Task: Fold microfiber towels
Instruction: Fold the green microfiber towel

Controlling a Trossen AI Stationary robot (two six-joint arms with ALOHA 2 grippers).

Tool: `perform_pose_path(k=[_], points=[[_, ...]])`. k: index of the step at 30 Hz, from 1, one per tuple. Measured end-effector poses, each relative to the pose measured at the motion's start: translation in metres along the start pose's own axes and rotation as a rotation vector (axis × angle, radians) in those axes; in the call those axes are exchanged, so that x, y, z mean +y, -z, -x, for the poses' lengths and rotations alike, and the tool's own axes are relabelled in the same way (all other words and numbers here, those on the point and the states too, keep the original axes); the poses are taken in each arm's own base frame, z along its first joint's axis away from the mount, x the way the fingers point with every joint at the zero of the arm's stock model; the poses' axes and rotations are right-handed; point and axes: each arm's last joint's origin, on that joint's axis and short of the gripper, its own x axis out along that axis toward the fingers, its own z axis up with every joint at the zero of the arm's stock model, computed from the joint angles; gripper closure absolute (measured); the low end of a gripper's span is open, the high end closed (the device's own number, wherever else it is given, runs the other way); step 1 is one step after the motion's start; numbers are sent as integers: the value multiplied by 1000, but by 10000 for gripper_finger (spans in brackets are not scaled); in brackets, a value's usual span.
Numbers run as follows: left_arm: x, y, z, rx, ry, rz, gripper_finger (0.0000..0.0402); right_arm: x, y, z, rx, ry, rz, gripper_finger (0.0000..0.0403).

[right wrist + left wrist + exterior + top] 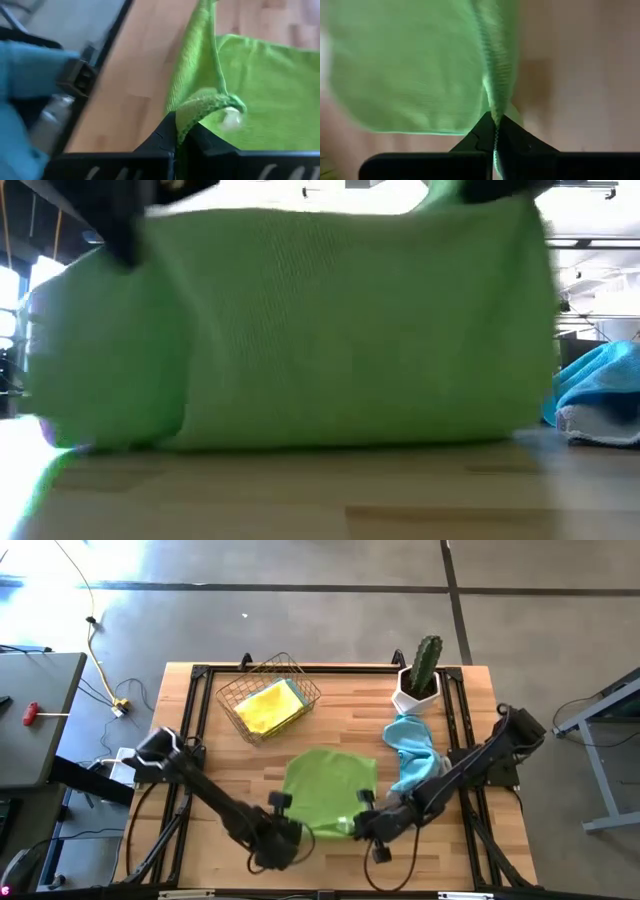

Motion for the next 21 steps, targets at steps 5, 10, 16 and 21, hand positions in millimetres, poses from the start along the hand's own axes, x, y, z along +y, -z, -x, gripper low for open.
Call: perform_pose_path(k=[5,10,16,21], points=[[-27,-6,-30,46,214,-86,401,16,15,-6,3,-96,-109,403],[-23,-14,-33,-16,188,-72,401,21,32,-13,60,-109,-220,403],[13,-14,-31,11,-46,-131,401,15,41,-14,45,136,-238,403],[47,-20,-38,37,-242,-193,401,-5,44,-13,64,301,-311,403]])
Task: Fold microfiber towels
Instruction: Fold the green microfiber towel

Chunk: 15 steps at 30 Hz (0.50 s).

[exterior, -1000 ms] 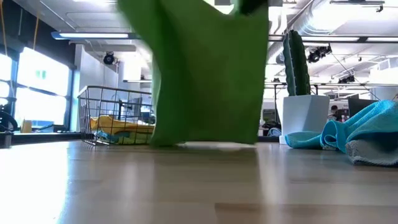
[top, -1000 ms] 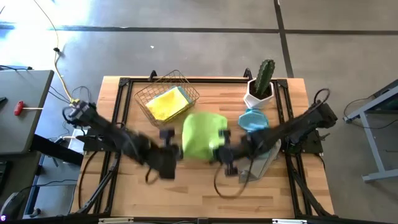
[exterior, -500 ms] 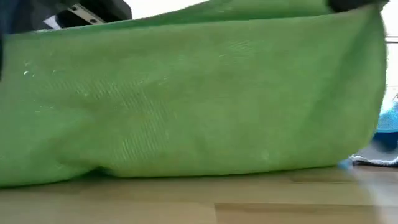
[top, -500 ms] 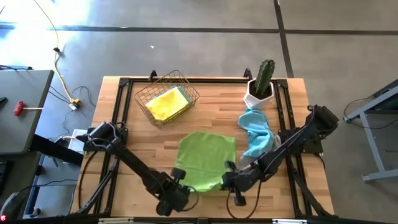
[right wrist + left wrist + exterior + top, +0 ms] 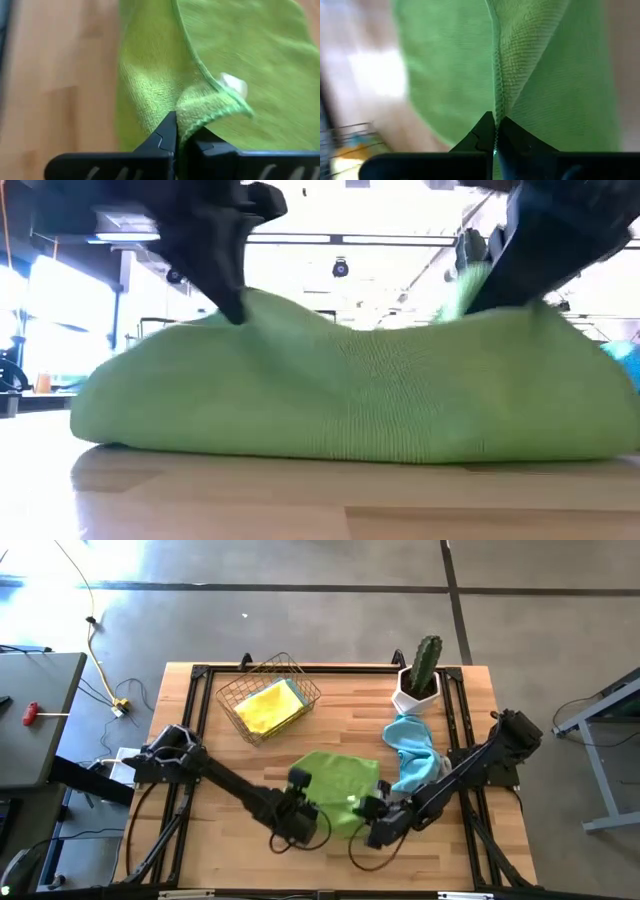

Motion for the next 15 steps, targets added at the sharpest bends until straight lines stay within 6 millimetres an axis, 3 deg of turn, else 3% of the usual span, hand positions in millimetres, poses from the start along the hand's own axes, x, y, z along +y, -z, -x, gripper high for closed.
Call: perform_pose_path(k=[9,15], points=[[53,7,-35,102,-81,87,401,-49,-1,-12,189,254,-44,403],[72,12,-62,85,-66,189,401,-67,-9,-18,216,302,-23,403]])
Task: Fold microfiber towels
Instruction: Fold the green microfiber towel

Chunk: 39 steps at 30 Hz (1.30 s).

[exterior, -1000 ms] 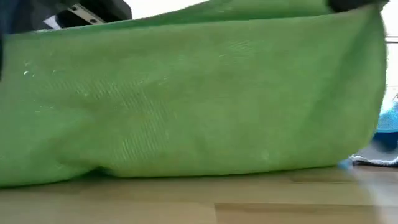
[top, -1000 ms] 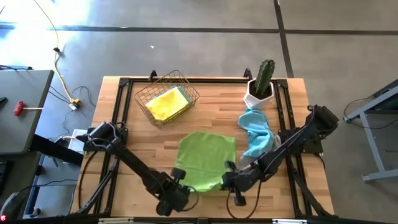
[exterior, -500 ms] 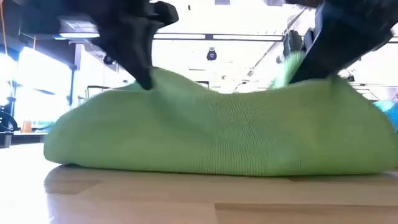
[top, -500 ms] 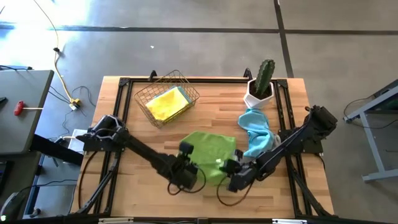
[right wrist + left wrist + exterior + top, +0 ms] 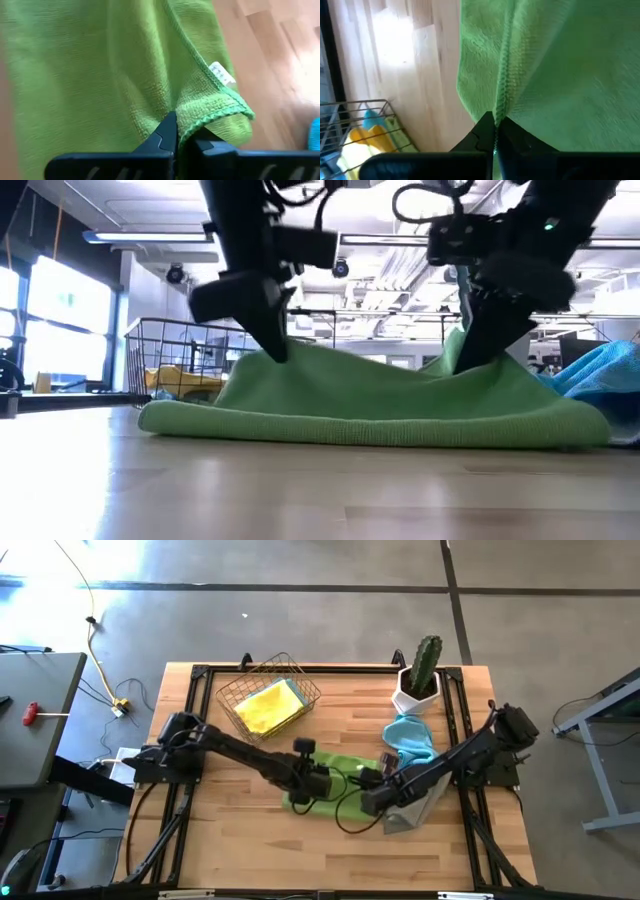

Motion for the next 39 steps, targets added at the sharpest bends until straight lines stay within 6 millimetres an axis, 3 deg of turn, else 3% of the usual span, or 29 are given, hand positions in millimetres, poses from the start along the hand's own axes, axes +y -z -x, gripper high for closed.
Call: perform_pose_path(k=[8,17,30,39], points=[[12,9,-23,28,-63,50,401,-17,-6,-10,32,52,-49,402],[15,7,-43,25,-80,90,401,-22,-9,-15,41,69,-59,381],[15,4,-58,28,-111,128,401,-31,-2,-16,60,222,-37,239],[22,4,-68,38,-101,162,401,-28,-2,-14,34,212,-43,239]])
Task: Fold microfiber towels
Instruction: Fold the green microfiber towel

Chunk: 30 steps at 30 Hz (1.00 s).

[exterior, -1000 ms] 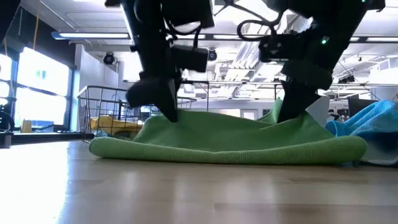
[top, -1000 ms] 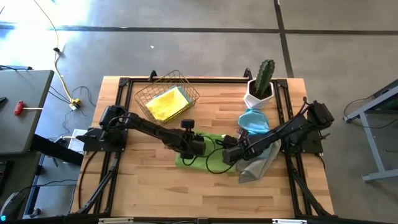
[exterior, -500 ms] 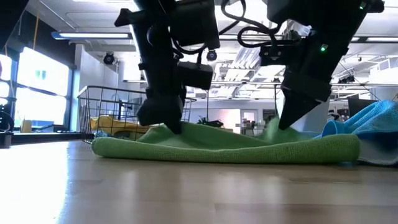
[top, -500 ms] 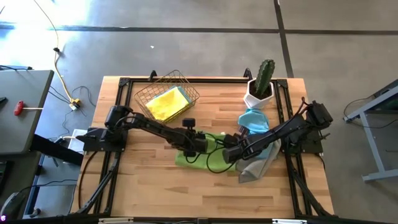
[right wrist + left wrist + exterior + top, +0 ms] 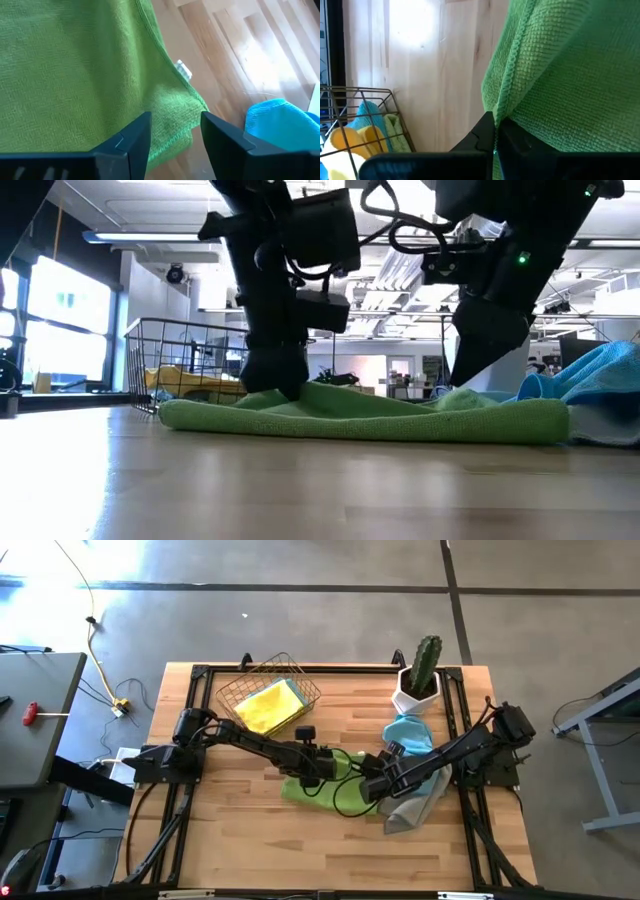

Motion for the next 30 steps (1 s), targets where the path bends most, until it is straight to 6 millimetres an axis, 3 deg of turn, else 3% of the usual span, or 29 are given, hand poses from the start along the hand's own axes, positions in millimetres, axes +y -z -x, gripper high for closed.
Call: perform_pose_path(k=[5,12,17,21,24,30], points=[[-1,0,-3,3,-13,1,382,-3,0,-2,17,18,18,238],[-3,-2,-6,-8,-18,-20,278,-20,-1,6,74,40,63,237],[3,-9,6,-34,-204,-87,221,-41,-9,17,66,29,12,237],[9,-15,20,-40,-348,-86,210,-48,-16,19,55,-17,-15,237],[5,-15,24,-18,-249,-135,213,-51,-16,15,87,-36,-9,237],[9,-15,19,5,-174,-189,229,-64,12,-10,135,-85,-118,237]])
